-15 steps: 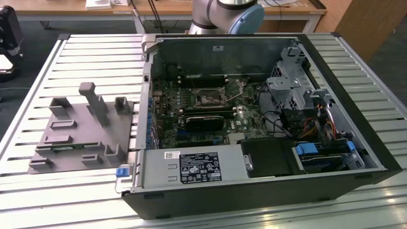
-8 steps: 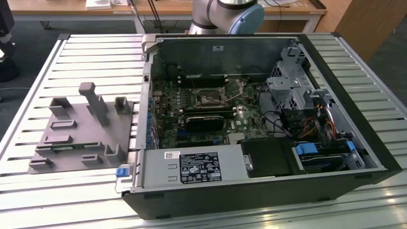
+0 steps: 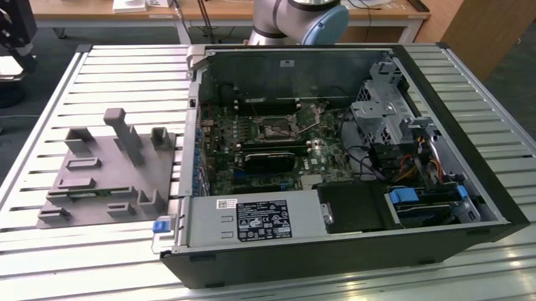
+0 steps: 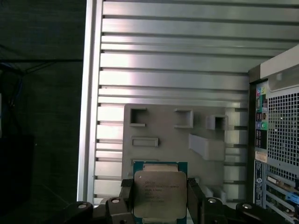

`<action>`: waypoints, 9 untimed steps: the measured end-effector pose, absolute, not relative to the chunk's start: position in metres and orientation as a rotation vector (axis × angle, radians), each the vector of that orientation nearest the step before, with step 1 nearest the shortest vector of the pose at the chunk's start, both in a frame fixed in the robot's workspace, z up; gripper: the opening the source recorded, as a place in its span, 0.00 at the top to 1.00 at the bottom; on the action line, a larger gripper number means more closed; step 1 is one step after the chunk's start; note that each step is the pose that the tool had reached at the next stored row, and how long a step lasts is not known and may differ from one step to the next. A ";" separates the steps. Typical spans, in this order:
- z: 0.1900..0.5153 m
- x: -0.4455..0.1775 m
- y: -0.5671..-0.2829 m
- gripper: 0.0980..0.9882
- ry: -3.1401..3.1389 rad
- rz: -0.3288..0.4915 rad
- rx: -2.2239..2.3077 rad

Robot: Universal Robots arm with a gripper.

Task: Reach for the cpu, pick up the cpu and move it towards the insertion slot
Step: 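Pick up the cpu and move it towards the insertion slot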

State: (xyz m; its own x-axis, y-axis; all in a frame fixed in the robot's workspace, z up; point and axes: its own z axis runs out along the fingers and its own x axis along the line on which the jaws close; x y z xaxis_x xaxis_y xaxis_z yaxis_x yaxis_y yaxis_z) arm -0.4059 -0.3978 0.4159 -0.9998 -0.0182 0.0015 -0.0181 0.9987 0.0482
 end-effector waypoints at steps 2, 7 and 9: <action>0.416 -0.402 -0.398 0.50 -3.139 -0.076 0.028; 0.416 -0.392 -0.398 0.50 -3.139 -0.076 0.028; 0.416 -0.386 -0.398 0.50 -3.139 -0.076 0.028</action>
